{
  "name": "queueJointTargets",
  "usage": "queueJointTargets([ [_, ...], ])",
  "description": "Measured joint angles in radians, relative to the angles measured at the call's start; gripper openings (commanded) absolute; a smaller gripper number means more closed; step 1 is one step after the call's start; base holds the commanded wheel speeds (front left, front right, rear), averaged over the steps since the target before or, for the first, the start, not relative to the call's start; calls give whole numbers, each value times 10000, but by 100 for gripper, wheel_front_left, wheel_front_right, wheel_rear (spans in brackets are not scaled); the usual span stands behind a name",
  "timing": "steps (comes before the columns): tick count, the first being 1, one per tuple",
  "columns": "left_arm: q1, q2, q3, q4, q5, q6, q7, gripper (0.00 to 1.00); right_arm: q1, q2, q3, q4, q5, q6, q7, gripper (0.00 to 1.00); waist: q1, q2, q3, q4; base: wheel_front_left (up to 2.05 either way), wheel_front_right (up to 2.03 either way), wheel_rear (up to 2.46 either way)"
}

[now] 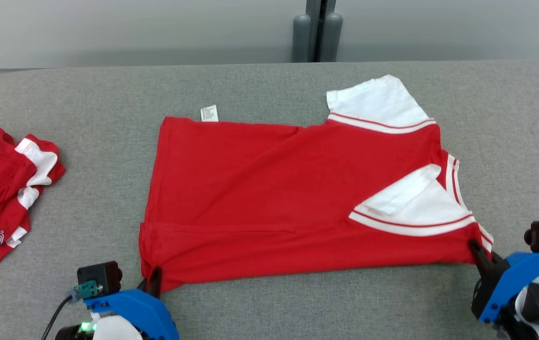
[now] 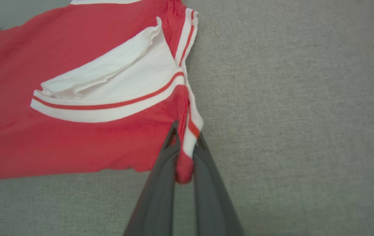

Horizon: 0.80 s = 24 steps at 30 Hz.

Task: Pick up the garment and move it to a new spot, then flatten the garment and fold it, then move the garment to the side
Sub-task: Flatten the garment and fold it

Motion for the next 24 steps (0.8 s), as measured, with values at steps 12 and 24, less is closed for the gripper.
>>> queueJointTargets([
  [12, 1681, 242, -52, -1620, -512, 763, 458, 49, 2347, 6, -341, -802, 401, 2, 1394, 100, -2, -2, -446, 95, 0, 0, 0],
  [24, 1474, 934, 447, -3043, -426, 1448, 813, 100, 776, -10, -257, -2004, -587, 0, 968, 100, -2, -2, -384, -107, 0, 0, 0],
])
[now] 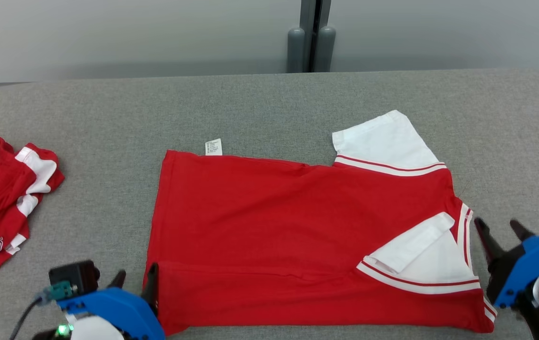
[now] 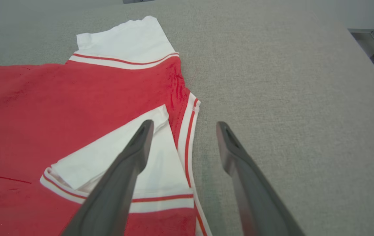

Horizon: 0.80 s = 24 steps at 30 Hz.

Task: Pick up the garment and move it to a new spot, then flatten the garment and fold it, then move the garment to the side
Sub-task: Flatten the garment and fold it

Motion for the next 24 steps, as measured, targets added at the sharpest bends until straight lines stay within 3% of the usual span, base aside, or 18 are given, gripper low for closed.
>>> queueJointTargets([
  [4, -1213, 370, 31, -146, 378, -17, 441, 100, -1283, 2, 324, -278, -558, 0, 495, 100, 0, -1, 131, -37, 0, 0, 0],
  [8, -2826, 351, -384, 629, 878, -311, 1089, 100, -2711, -19, 825, -33, -1001, -2, 903, 100, 2, -2, 438, -126, 0, 0, 0],
  [17, -6009, -727, -1260, 3588, 1906, -989, 1605, 100, -5054, -462, 1829, 1289, -918, -2, 1127, 100, 2, -1, 1540, -351, 0, 0, 0],
  [24, -7409, -941, -1304, 4970, 2140, -1342, 1674, 100, -5722, -583, 2084, 1639, -805, 0, 884, 100, 3, 0, 2346, -449, 0, 0, 0],
])
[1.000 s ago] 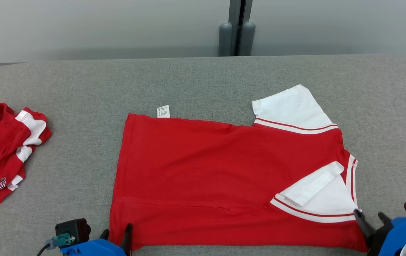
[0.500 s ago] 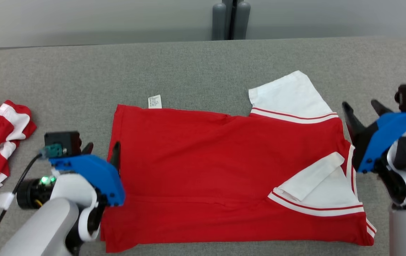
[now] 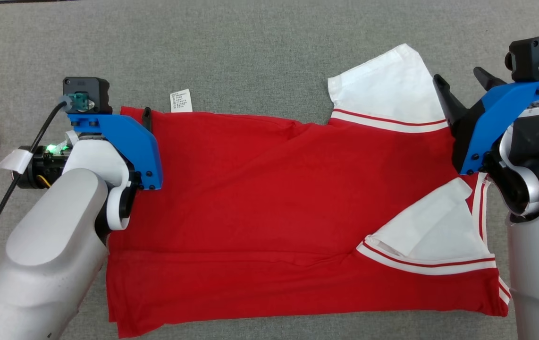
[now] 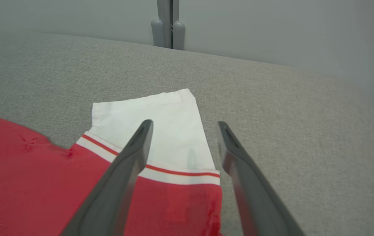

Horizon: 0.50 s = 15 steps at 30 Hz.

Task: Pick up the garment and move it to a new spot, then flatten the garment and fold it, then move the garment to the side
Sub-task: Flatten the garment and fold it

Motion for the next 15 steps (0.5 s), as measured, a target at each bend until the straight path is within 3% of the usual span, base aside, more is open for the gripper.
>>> queueJointTargets([
  [7, -154, -71, -4, 433, -303, -232, 474, 100, -62, -146, -59, 48, 65, -2, -92, 100, -3, 0, 354, 52, 0, 0, 0],
  [15, -452, -6, 67, 600, -284, -428, 117, 100, -265, -236, -100, -17, 84, -2, -75, 100, -4, -1, 814, 79, 0, 0, 0],
])
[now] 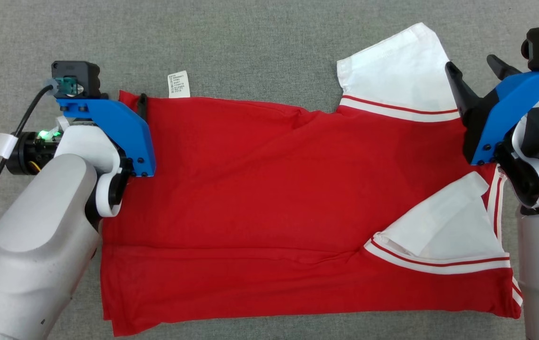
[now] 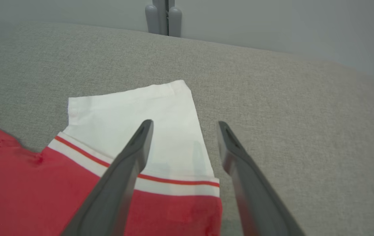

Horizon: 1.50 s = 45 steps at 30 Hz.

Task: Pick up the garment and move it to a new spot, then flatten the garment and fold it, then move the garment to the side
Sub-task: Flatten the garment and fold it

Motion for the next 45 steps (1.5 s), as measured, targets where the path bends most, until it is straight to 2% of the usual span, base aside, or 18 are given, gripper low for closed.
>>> queueJointTargets([
  [3, -140, -31, 8, 132, -115, -59, 194, 100, -5, 13, 4, -12, 4, 0, 36, 100, -1, -1, 130, 27, 0, 0, 0],
  [4, -176, -42, 12, 153, -188, -90, 341, 79, -10, 15, 4, -10, 6, 0, 52, 100, -1, -1, 159, 38, 0, 0, 0],
  [5, -234, -46, 15, 157, -295, -125, 596, 15, -16, 12, -4, -13, 6, 0, 58, 100, -1, -2, 182, 55, 0, 0, 0],
  [6, -268, -50, 25, 140, -408, -182, 788, 0, -30, 8, -23, -17, 6, 0, 98, 100, -1, -3, 201, 77, 0, 0, 0],
  [12, -230, 12, -17, -403, -504, -232, 1034, 0, -598, -217, -123, 267, 33, 0, 464, 100, 0, -3, 346, 243, 0, 0, 0],
  [18, -149, -42, -38, -940, -389, -213, 656, 0, -1825, -646, -242, 1726, -345, 0, 794, 100, 3, -2, 558, 566, 0, 0, 0],
  [24, -174, -297, -94, -1246, -360, -270, 412, 0, -2879, -732, -410, 3386, -539, 2, 928, 100, 3, -2, 814, 996, 0, 0, 0],
  [32, -267, -499, -211, -1427, -362, -389, 244, 0, -3593, -961, -268, 4523, -744, 0, 1590, 100, 1, -1, 1024, 1403, 0, 0, 0],
  [33, -267, -504, -213, -1434, -364, -408, 211, 0, -3653, -1028, -201, 4577, -734, 0, 1689, 62, 0, -1, 1039, 1425, 0, 0, 0],
  [34, -264, -512, -211, -1448, -364, -412, 157, 0, -3698, -1078, -176, 4612, -731, 2, 1733, 2, 1, -1, 1055, 1441, 0, 0, 0],
  [37, -216, -529, -178, -1452, -339, -385, -151, 0, -3761, -1154, -79, 4627, -698, 2, 1657, 0, 1, -1, 1066, 1454, 0, 0, 0],
  [42, -40, -602, 121, -1204, -242, -286, -1319, 0, -3687, -1151, -242, 4520, -809, 2, 286, 0, 4, 4, 932, 1403, 0, 0, 0],
  [45, 130, -571, 322, -984, -245, -368, -1964, 0, -3697, -1060, -357, 4493, -869, 2, -514, 0, 3, 3, 784, 1345, 0, 0, 0],
])
